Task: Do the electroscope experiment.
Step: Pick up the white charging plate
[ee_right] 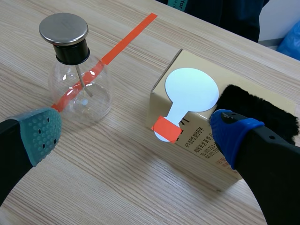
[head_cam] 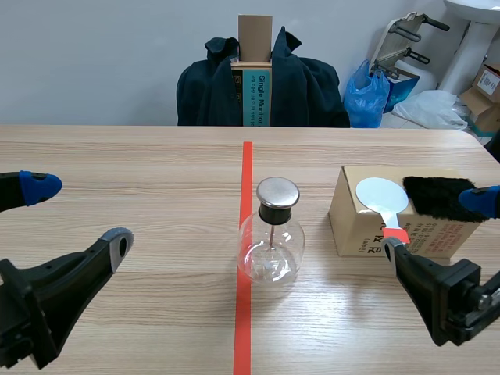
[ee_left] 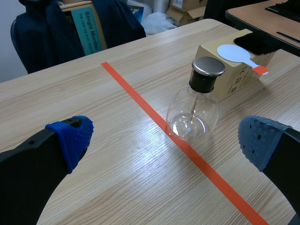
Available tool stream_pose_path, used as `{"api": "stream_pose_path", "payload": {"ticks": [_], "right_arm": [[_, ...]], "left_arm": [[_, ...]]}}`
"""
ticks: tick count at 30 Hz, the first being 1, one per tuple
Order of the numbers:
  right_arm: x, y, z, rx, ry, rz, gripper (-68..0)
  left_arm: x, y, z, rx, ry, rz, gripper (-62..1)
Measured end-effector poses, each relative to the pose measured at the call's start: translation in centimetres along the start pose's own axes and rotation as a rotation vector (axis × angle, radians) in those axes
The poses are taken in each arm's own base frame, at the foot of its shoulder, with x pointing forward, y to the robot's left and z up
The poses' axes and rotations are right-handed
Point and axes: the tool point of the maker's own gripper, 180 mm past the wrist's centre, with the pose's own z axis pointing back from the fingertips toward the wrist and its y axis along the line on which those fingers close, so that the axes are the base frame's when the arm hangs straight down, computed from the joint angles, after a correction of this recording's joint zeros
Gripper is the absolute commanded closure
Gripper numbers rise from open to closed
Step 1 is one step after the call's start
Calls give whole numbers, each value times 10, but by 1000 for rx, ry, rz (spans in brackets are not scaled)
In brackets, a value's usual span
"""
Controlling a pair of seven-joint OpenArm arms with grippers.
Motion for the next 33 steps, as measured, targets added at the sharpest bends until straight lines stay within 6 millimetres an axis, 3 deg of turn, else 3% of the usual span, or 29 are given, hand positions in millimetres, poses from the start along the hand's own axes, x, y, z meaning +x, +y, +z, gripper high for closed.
{"api": "stream_pose_path", "payload": {"ticks": [10, 14, 19, 22, 24, 30, 33], "right_arm": [[-1, 0, 0, 1, 4, 8, -679], [-7, 1, 0, 9, 38, 91, -679], [-35, 1, 3, 54, 195, 501, -679], [-51, -13, 8, 49, 304, 835, -679], [-47, -25, 8, 4, 317, 1000, -679], [-4, -39, 6, -186, 130, 1340, -679], [-13, -35, 8, -165, 85, 1452, -679]], "left_arm": [[3, 2, -2, 1, -9, -10, -623], [3, 2, -2, 1, -10, -10, -623], [3, 2, -2, 2, -10, -10, -623], [3, 3, -2, 9, -9, -14, -623], [3, 3, -2, 9, -8, -14, -623], [3, 3, -2, 8, -8, -13, -623], [3, 3, -2, 8, -8, -13, -623]]}}
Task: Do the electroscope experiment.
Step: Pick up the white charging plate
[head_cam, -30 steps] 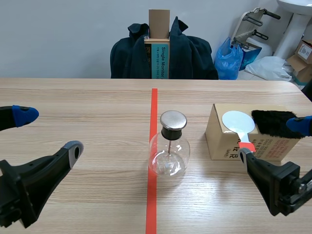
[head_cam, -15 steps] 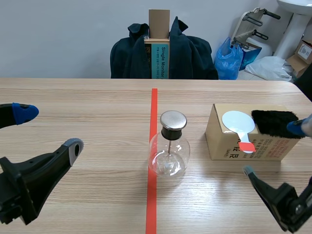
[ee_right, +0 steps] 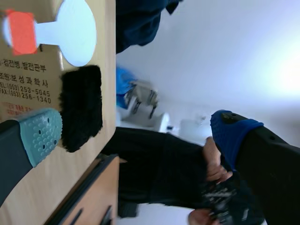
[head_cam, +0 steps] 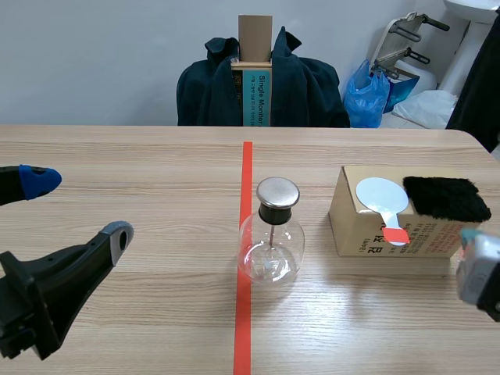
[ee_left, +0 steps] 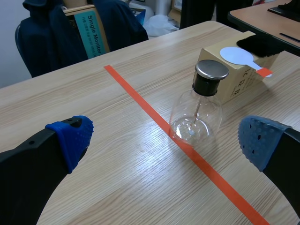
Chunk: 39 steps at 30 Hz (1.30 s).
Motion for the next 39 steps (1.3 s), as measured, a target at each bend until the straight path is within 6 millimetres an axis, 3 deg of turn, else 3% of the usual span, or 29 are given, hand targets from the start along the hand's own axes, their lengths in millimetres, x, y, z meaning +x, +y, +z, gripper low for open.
{"api": "stream_pose_path", "payload": {"ticks": [6, 15, 26, 39], "right_arm": [[-1, 26, 6, -48, -35, 73, -679], [6, 57, -26, -92, -27, 40, -679], [23, 56, -60, -170, 64, -56, -679], [39, 74, -70, -131, 119, -122, -679]], "left_arm": [[0, 0, 0, 0, 0, 0, -623], [0, 0, 0, 0, -1, 0, -623], [0, 0, 0, -1, -2, 0, -623], [0, 0, 0, -1, -1, 0, -623]]}}
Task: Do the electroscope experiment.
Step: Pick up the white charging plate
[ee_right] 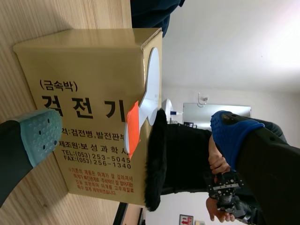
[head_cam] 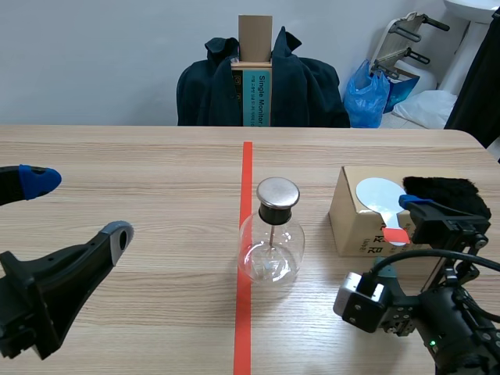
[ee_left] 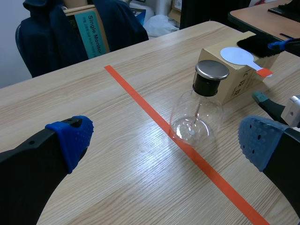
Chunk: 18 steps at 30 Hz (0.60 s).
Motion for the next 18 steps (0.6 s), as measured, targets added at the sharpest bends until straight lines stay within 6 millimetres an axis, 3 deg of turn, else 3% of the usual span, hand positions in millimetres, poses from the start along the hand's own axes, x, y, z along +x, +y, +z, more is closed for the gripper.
{"api": "stream_pose_path", "payload": {"ticks": [18], "right_arm": [[-1, 0, -2, -4, 23, 2, -679]], "left_arm": [[0, 0, 0, 1, 0, 0, -623]]}}
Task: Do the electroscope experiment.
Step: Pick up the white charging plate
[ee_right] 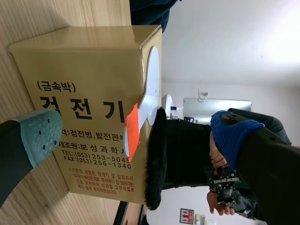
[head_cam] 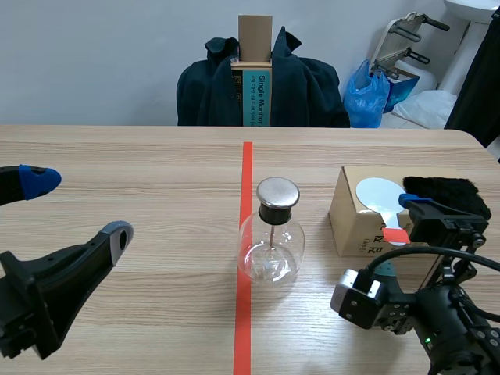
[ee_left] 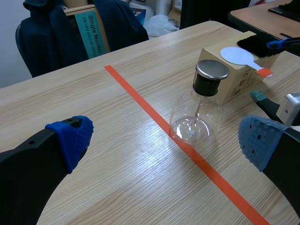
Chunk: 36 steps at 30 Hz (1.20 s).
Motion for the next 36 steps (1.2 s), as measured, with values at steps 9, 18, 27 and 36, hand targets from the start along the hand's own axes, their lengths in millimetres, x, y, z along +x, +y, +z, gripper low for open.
{"api": "stream_pose_path", "payload": {"ticks": [9, 18, 27, 36], "right_arm": [[-1, -4, -4, -14, -3, 7, -274], [-1, -4, -4, -13, -2, 7, -8], [-4, -4, -4, -6, -5, 21, -8], [-20, -36, -9, -132, -12, 50, -8]], "left_arm": [[0, 0, 0, 0, 0, 0, -623], [0, 0, 0, 0, 0, 0, -623], [0, 0, 0, 0, 0, 0, -623], [0, 0, 0, 0, 1, 0, -623]]}}
